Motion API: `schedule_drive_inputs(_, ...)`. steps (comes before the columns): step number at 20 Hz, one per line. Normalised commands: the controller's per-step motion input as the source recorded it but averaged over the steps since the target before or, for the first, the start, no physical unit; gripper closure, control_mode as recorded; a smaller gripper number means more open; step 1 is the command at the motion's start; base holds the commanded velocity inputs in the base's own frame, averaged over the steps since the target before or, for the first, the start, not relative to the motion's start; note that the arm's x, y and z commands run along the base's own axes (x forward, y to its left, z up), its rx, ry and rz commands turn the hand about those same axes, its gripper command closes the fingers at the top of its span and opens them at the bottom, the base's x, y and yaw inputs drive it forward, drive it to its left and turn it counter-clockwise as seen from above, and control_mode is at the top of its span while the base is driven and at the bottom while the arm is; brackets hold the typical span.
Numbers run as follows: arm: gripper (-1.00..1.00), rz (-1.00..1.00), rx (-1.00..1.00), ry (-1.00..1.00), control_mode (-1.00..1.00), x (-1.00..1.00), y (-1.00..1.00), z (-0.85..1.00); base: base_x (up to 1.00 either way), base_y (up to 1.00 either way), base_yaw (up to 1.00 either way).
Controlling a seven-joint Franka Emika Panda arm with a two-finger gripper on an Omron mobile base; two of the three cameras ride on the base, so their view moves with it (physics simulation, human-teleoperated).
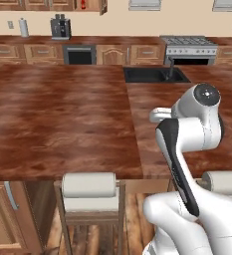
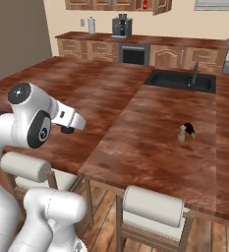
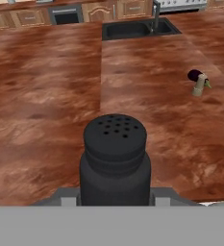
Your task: Move the ketchup and shaker from the cabinet to the dining counter.
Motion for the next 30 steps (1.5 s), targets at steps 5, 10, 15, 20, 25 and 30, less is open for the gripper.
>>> schedule_drive_inputs(5,1.0,0.04,0.0,0.01,-1.0,0.0,-0.04,-0.07,0.0,0.0,0.0)
schedule_drive_inputs(10,1.0,0.31,0.0,0.0,-1.0,0.02,-0.21,-0.17,0.0,0.0,0.0)
schedule_drive_inputs(15,1.0,0.48,0.0,0.0,-1.0,0.03,-0.37,-0.21,0.0,0.0,0.0)
schedule_drive_inputs(20,1.0,0.51,0.0,0.0,-1.0,0.09,-0.32,-0.3,0.0,0.0,0.0)
schedule_drive_inputs(25,1.0,0.37,0.0,0.0,-1.0,0.32,-0.22,-0.33,0.0,0.0,0.0)
schedule_drive_inputs(30,1.0,0.26,0.0,0.02,-1.0,0.37,-0.04,-0.32,0.0,0.0,0.0)
